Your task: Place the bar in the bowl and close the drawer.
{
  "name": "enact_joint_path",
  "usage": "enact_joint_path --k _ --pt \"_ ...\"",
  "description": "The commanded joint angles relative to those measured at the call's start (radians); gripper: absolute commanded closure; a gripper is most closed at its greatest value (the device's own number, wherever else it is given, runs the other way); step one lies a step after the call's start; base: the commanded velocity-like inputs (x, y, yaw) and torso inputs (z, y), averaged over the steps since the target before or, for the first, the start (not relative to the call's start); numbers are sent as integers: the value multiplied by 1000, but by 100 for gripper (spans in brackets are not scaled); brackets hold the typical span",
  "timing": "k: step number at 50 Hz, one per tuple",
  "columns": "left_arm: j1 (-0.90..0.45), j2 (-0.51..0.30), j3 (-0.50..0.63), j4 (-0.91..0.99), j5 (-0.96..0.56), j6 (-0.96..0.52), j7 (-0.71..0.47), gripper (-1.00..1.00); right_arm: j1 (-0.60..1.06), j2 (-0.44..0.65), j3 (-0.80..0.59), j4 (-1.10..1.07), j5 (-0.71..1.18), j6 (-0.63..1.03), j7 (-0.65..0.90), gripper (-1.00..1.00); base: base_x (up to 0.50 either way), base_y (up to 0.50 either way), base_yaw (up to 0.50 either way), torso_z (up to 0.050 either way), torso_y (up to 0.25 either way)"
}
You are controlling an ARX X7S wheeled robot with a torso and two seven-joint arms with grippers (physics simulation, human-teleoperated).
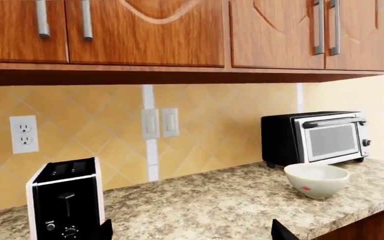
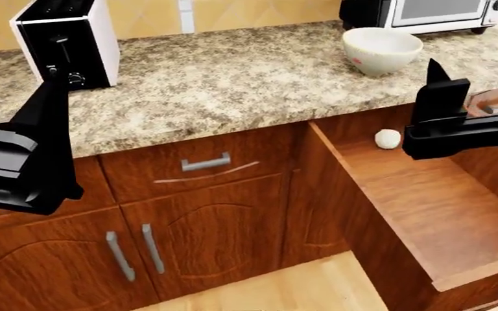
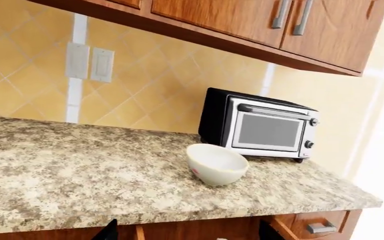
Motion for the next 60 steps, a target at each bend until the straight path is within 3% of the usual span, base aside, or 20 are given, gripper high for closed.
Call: enact_joint_path --k 1,60 --pt "12 -1 -10 0 0 0 -1 -100 -15 9 4 -9 -12 -7 -22 -100 -56 16 -500 0 0" --pt "43 33 -99 4 -32 -57 -20 -100 -57 23 24 -27 -30 -16 -55 -100 -2 1 -500 0 0"
